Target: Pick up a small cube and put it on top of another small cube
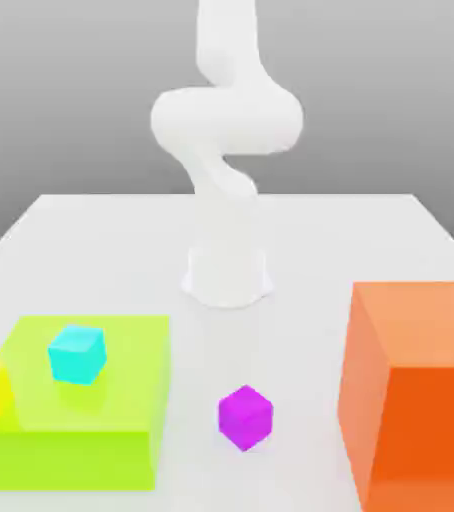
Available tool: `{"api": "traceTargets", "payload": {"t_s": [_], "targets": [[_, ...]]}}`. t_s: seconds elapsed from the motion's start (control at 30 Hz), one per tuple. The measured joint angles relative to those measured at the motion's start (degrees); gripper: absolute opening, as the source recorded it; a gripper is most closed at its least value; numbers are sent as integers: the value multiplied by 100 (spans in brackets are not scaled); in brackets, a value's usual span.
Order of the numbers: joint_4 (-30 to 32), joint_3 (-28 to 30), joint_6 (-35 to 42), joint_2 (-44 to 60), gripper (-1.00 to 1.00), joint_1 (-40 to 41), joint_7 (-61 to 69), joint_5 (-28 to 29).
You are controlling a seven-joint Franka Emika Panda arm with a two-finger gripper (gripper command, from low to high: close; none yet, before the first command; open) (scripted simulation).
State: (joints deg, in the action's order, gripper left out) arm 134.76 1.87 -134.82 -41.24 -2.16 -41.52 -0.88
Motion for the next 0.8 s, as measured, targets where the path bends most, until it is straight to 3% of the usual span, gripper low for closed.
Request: {"api": "traceTargets", "payload": {"t_s": [0.43,0.63,0.8], "targets": [[1724,740,-1815,2833,0,-1058,2544,-451],[2507,765,-2645,4049,0,-1164,3333,-163],[2527,617,-3330,4910,0,-1070,3665,-328]]}}
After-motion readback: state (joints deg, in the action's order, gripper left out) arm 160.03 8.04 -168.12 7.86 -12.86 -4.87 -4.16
